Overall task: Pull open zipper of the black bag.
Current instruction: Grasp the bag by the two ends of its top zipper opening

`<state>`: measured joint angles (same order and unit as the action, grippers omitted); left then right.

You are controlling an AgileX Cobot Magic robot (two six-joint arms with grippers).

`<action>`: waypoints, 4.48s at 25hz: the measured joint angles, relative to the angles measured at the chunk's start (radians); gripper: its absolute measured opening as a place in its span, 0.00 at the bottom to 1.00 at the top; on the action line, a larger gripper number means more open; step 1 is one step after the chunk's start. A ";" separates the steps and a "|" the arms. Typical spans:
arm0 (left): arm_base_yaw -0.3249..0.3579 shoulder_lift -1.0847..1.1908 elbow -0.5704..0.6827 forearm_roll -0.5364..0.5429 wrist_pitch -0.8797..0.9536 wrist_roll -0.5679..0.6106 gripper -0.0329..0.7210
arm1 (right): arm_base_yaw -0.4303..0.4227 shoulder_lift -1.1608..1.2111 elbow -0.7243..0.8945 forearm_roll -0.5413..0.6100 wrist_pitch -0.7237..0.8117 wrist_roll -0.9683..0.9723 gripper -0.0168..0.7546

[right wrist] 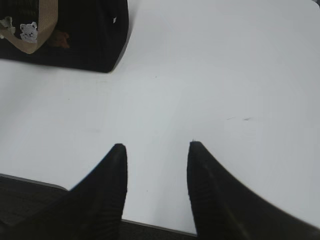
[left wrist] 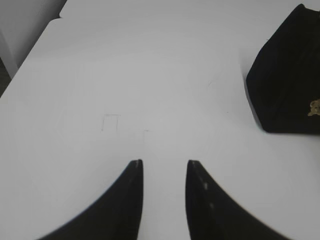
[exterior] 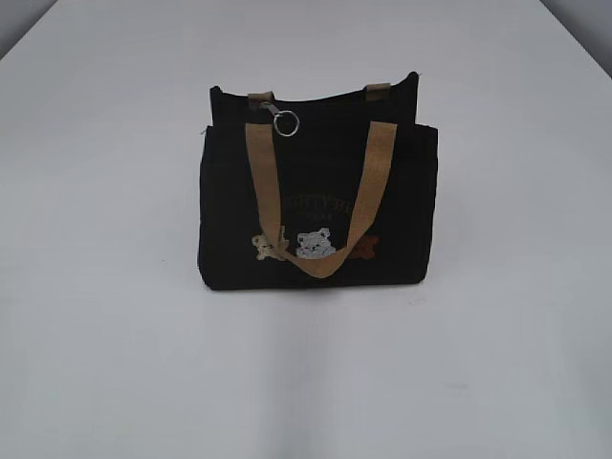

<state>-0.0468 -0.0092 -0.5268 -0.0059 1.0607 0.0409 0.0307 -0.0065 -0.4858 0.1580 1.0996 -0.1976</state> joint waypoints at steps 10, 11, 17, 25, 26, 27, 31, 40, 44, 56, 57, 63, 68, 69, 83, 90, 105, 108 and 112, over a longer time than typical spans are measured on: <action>0.000 0.000 0.000 0.000 0.000 0.000 0.34 | 0.000 0.000 0.000 0.000 0.000 0.000 0.43; 0.000 0.000 0.000 0.000 0.000 0.000 0.34 | 0.000 0.000 0.000 0.000 0.000 0.000 0.43; 0.000 0.000 0.000 0.000 0.000 0.000 0.34 | 0.000 0.000 0.000 0.000 0.000 0.000 0.43; 0.000 0.021 -0.009 -0.115 -0.022 0.028 0.34 | 0.000 0.000 0.000 0.000 0.000 0.000 0.43; 0.000 0.048 -0.012 -0.172 -0.060 0.086 0.34 | 0.000 0.000 0.000 0.000 0.000 0.000 0.43; 0.000 0.077 -0.011 -0.236 -0.125 0.185 0.35 | 0.000 0.000 0.000 0.000 0.000 0.000 0.43; 0.000 0.302 0.032 -0.716 -0.444 0.827 0.42 | 0.000 0.000 0.000 0.000 0.000 0.000 0.43; 0.000 1.137 0.024 -1.671 -0.378 2.194 0.50 | 0.000 0.000 0.000 0.000 0.000 0.000 0.43; 0.000 1.411 -0.056 -1.713 -0.303 2.314 0.54 | 0.000 0.000 0.000 0.001 0.000 0.000 0.43; -0.134 1.714 -0.261 -1.725 -0.393 2.437 0.68 | 0.000 0.000 0.000 0.002 0.000 0.000 0.43; -0.143 1.736 -0.285 -1.725 -0.406 2.438 0.68 | 0.000 0.000 0.000 0.009 0.000 -0.007 0.43; -0.185 1.837 -0.384 -1.726 -0.424 2.438 0.40 | 0.000 0.222 -0.022 0.276 -0.156 -0.287 0.43; -0.201 1.846 -0.391 -1.725 -0.412 2.438 0.10 | 0.001 0.672 -0.053 0.767 -0.392 -0.832 0.43; -0.201 1.846 -0.391 -1.725 -0.412 2.438 0.10 | 0.012 0.772 -0.082 0.870 -0.406 -0.930 0.43; -0.204 1.847 -0.391 -1.725 -0.411 2.438 0.10 | 0.280 1.794 -0.791 0.985 -0.450 -1.338 0.43; -0.204 1.847 -0.391 -1.726 -0.411 2.438 0.10 | 0.353 1.850 -0.858 0.850 -0.562 -1.369 0.43; -0.204 1.847 -0.391 -1.724 -0.414 2.438 0.10 | 0.390 1.875 -0.864 0.809 -0.626 -1.399 0.14; -0.204 1.847 -0.391 -1.723 -0.414 2.438 0.10 | 0.389 1.858 -0.864 0.797 -0.612 -1.325 0.04; -0.204 1.847 -0.391 -1.725 -0.403 2.438 0.10 | 0.350 1.814 -0.863 0.785 -0.535 -1.186 0.03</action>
<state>-0.2507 1.8375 -0.9179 -1.7313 0.6575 2.4793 0.3808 1.8080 -1.3493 0.9426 0.5644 -1.3839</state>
